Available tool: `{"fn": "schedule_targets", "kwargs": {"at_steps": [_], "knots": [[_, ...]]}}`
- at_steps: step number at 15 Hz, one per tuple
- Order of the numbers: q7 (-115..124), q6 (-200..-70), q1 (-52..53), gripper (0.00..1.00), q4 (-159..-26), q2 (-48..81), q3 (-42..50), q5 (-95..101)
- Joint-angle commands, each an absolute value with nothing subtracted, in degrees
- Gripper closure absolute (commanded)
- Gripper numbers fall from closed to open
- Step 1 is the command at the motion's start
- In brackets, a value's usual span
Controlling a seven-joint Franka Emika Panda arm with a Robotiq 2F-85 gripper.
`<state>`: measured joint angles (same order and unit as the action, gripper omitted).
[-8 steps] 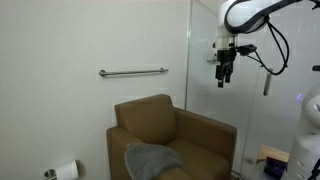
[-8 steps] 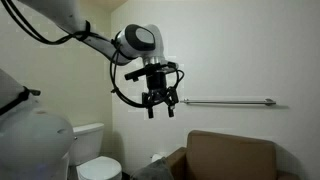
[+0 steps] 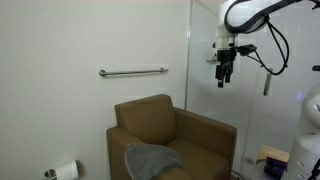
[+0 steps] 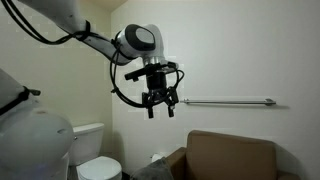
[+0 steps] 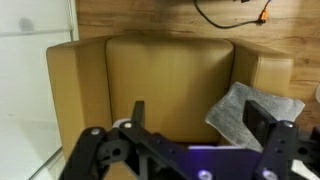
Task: Use the cloth to wipe the left arm of the couch
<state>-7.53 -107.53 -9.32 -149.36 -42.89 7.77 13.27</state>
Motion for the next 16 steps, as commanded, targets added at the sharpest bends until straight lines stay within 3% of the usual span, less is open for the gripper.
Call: {"fn": "schedule_targets", "kwargs": {"at_steps": [1,9,16], "knots": [[-7.32,-107.34,-8.93,0.0,-149.24,-42.9,8.05,13.46],[-6.92,-109.96,-7.51,0.0,-148.16,-39.76,7.21,12.96],[-2.48,-129.11,0.62,0.0,-143.96,-21.2,1.98,5.91]]}}
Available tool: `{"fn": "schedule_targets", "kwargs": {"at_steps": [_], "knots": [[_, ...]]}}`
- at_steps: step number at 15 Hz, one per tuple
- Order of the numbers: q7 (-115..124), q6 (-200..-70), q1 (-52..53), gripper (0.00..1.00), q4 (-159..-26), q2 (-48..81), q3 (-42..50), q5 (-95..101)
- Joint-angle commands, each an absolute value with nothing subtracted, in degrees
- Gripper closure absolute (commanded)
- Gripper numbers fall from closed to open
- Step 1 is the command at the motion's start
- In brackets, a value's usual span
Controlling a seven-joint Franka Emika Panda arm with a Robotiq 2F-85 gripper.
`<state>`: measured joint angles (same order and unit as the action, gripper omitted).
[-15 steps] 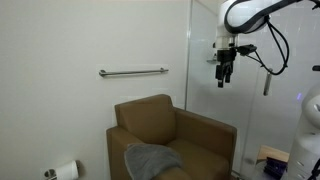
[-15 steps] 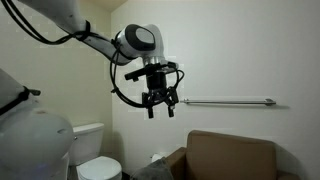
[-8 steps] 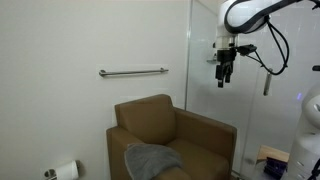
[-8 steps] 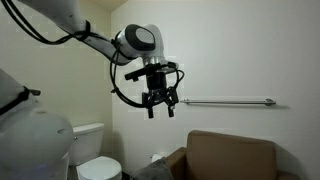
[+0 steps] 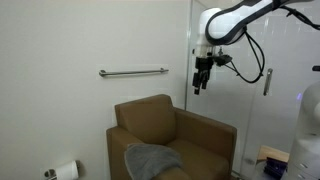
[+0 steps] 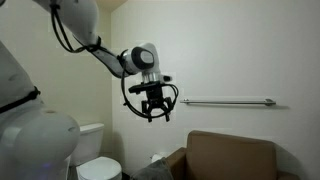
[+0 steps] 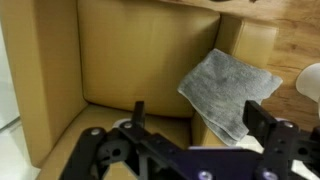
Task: Use the cloth to wipe the left arm of the couch
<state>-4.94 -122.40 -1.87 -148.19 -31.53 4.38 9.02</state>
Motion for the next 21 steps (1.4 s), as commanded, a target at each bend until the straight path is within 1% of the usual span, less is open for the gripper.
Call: {"fn": "schedule_targets", "kwargs": {"at_steps": [1,3,4,7,14,17,21], "knots": [[-1.83,-131.89,1.72,0.0,-142.43,-17.97,0.79,4.85],[-0.96,-134.76,3.41,0.0,-139.2,-12.9,-1.23,3.1],[-2.4,-133.12,2.03,0.0,-143.3,-18.5,-0.36,4.49],[-1.12,-134.11,3.33,0.0,-139.32,-12.6,-1.87,4.01],[-1.12,-134.11,3.24,0.0,-138.74,-12.27,-1.64,4.0],[-1.84,-137.62,4.3,0.0,-137.66,-7.33,-2.25,2.54],[-1.45,-146.85,6.2,0.0,-136.77,1.72,-4.81,2.33]]}}
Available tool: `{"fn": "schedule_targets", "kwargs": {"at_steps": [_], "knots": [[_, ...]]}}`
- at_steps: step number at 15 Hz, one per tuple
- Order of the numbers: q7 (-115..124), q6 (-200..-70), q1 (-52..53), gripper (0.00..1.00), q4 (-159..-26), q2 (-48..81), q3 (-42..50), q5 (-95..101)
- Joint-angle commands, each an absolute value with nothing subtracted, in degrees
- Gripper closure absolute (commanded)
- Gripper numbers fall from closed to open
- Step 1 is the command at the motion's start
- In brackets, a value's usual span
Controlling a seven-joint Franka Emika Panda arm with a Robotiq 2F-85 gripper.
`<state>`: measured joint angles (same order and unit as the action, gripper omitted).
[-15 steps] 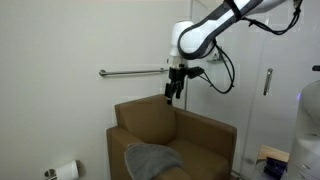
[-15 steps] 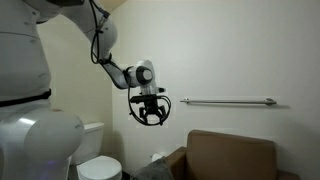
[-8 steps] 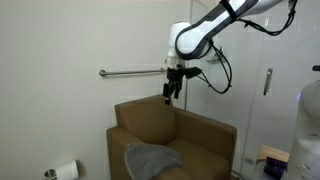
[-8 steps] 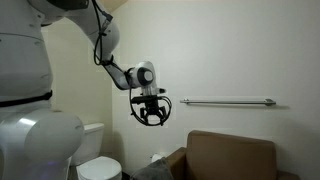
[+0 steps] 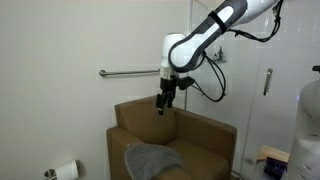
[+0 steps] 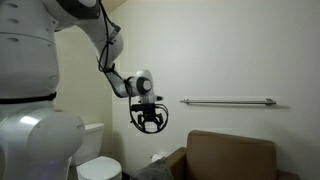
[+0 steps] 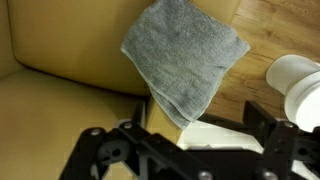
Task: Use the cloth to wipe the left arm of the couch
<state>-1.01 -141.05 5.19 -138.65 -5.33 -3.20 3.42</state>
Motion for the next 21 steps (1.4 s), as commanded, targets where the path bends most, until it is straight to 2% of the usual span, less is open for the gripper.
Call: {"fn": "schedule_targets", "kwargs": {"at_steps": [1,5,6,11,17,21], "knots": [[-1.18,-149.23,6.61,0.0,-136.8,3.68,-5.44,2.87],[-1.05,-152.0,7.46,0.0,-134.64,10.9,-5.93,5.88],[-1.03,-151.47,7.53,0.0,-136.96,8.06,-6.28,4.25],[-0.55,-152.01,7.84,0.0,-136.36,9.55,-6.3,4.73],[-1.8,-153.34,8.04,0.0,-136.04,16.65,-7.19,4.15],[3.85,-156.46,11.51,0.0,-135.87,21.63,-4.29,9.54]]}}
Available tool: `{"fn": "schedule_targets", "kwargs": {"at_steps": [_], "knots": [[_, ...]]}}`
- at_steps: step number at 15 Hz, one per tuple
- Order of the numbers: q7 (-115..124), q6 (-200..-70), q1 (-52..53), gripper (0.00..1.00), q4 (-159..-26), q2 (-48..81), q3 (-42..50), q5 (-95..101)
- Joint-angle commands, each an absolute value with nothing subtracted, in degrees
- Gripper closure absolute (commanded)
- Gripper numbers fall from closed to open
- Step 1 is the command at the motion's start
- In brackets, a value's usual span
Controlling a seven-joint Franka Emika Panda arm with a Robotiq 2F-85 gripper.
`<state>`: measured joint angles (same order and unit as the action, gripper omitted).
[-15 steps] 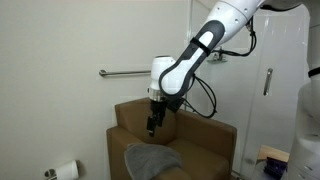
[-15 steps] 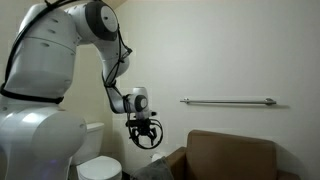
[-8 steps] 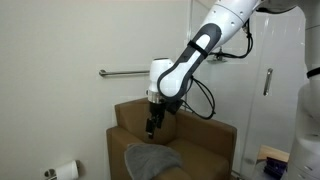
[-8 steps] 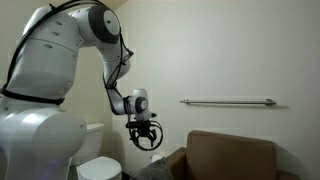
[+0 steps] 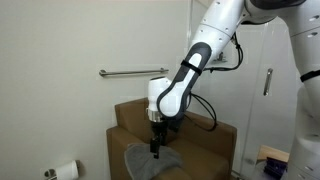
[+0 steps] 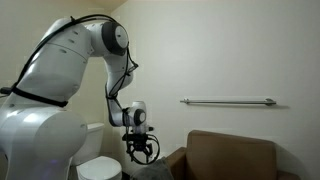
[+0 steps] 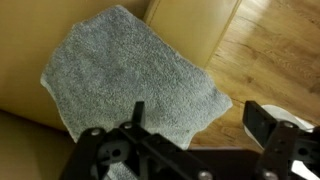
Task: Use the cloth to wipe the left arm of the couch
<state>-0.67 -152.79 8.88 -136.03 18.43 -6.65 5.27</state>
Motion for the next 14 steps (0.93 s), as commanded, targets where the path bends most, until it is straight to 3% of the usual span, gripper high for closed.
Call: {"fn": "schedule_targets", "kwargs": {"at_steps": [1,5,8,14], "knots": [[7.49,-158.45,13.98,0.0,-135.8,22.76,-1.94,13.05],[25.22,-165.43,29.54,0.0,-134.28,26.64,13.31,29.73],[34.28,-166.22,36.5,0.0,-132.0,30.71,19.33,35.51],[19.77,-172.37,22.1,0.0,-133.75,37.54,5.3,19.68]]}}
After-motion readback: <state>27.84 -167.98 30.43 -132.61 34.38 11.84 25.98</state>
